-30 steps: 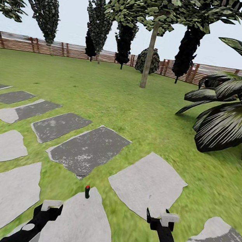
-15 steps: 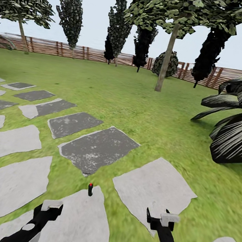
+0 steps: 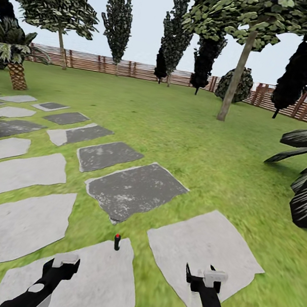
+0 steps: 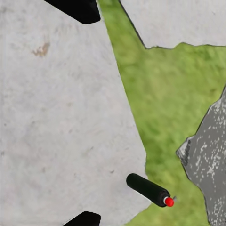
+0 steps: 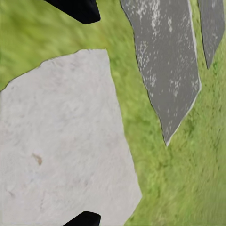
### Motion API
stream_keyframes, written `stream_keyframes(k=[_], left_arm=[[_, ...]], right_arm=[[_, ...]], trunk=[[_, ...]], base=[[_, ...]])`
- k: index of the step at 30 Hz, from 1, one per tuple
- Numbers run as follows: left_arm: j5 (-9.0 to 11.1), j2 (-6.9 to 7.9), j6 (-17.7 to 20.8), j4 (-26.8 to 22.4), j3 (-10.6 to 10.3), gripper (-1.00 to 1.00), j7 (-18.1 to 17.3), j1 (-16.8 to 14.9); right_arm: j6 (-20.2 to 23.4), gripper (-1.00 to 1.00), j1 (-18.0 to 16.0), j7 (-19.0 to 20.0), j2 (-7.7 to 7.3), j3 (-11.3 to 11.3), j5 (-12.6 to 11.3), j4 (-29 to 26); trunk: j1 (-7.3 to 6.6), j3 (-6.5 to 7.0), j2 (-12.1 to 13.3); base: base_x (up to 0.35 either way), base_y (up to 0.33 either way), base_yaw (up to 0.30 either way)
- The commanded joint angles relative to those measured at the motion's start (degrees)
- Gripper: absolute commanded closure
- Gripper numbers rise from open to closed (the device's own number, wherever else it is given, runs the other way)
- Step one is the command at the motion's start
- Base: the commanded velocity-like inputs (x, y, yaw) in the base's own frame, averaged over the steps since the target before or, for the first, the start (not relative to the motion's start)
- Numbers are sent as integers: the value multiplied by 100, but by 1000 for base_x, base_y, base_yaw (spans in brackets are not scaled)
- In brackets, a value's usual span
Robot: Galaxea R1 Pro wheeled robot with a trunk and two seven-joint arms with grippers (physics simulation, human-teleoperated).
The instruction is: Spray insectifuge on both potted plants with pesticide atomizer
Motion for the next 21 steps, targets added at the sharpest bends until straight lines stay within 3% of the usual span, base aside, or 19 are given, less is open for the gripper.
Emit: stream_keyframes(k=[1,21], left_arm=[[43,-1,-19,6,-3,-100,-4,-5],[43,-2,-28,9,-12,-100,-5,-5]], right_arm=[[-16,-100,-2,0,-2,0,28,3],[-16,-100,-2,-8,-2,8,33,3]], trunk=[[1,-5,-2],[1,-5,-2]], base=[[188,-239,146],[211,-221,15]])
